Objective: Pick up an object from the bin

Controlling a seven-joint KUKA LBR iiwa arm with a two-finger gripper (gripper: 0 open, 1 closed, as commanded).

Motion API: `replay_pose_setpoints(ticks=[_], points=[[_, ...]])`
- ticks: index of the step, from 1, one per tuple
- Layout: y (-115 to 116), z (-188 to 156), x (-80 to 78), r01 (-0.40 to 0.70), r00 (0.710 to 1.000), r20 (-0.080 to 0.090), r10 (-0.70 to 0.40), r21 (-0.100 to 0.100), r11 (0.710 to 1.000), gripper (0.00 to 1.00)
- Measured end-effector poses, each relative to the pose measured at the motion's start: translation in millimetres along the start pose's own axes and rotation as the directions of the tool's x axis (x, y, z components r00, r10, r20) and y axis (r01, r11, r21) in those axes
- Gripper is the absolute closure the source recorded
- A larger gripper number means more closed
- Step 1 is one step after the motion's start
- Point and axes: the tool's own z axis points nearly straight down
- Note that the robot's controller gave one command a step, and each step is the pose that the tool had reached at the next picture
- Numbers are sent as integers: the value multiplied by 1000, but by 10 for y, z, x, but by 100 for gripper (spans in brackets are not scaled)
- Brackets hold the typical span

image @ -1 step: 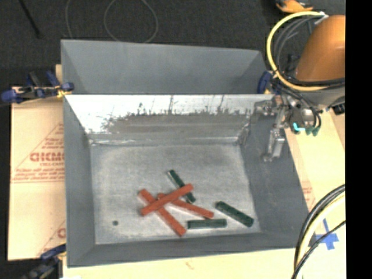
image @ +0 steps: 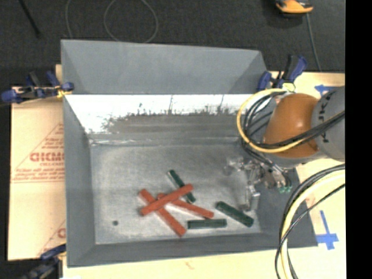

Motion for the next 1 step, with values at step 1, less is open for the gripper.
replay_pose_setpoints(ticks=[1], points=[[935, -39, 243, -115, 993, 6, 115, -4, 993, 0]])
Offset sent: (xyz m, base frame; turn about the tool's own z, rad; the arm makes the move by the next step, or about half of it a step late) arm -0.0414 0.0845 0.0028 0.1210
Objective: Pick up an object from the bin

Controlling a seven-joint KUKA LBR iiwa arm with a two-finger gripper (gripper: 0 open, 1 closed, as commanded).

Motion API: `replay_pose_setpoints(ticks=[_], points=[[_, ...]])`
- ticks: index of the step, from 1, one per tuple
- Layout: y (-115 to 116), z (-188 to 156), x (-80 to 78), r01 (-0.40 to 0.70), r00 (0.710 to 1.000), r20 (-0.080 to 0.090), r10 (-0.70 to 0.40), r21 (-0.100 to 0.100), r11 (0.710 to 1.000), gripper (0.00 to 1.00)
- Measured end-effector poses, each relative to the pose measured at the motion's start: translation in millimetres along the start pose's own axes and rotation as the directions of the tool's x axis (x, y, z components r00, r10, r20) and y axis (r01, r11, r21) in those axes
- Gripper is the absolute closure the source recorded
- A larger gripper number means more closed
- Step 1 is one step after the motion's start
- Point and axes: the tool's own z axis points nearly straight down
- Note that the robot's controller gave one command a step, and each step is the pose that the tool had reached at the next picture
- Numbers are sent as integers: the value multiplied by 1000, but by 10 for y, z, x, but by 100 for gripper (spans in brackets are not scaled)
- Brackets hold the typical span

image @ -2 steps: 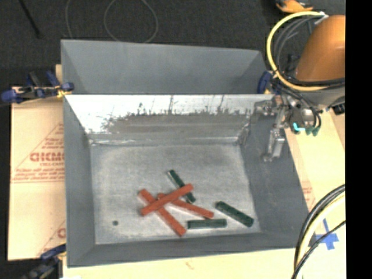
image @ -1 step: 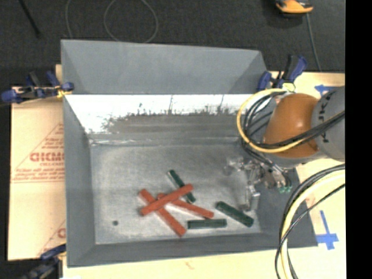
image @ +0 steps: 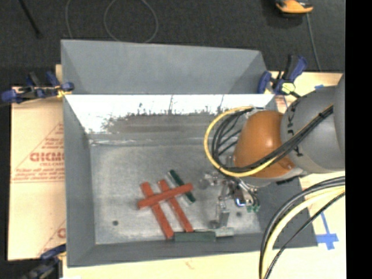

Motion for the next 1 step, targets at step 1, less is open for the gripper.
replay_pose_setpoints(ticks=[1], points=[[933, -187, -526, 75, 997, 4, -75, -2, 997, 0]])
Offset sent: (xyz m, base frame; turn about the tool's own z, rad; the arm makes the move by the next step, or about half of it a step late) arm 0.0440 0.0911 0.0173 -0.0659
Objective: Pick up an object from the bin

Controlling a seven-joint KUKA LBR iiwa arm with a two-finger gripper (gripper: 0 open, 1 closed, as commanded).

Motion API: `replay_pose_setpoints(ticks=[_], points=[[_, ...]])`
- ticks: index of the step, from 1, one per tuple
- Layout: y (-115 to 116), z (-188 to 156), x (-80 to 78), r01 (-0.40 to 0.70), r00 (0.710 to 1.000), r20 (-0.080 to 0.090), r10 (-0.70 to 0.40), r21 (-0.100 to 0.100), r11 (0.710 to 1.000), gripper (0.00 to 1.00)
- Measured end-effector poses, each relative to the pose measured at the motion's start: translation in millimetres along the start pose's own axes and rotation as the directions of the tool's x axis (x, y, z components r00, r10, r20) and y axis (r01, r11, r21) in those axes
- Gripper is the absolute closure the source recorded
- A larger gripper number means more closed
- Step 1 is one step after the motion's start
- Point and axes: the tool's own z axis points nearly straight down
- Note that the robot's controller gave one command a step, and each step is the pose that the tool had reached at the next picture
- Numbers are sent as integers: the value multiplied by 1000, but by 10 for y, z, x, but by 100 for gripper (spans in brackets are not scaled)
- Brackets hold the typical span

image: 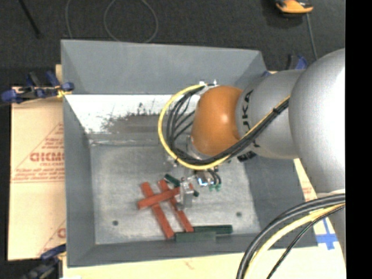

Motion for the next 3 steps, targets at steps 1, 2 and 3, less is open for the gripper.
replay_pose_setpoints(ticks=[1, 2, 3], points=[[-57, 10, 22, -3, 1000, -5, 3, 5, 1000, 100], [-222, -1013, 410, 8, 1000, 0, -8, 7, 1000, 100], [-243, -2446, 168, 251, 968, 2, -251, 7, 968, 100]])
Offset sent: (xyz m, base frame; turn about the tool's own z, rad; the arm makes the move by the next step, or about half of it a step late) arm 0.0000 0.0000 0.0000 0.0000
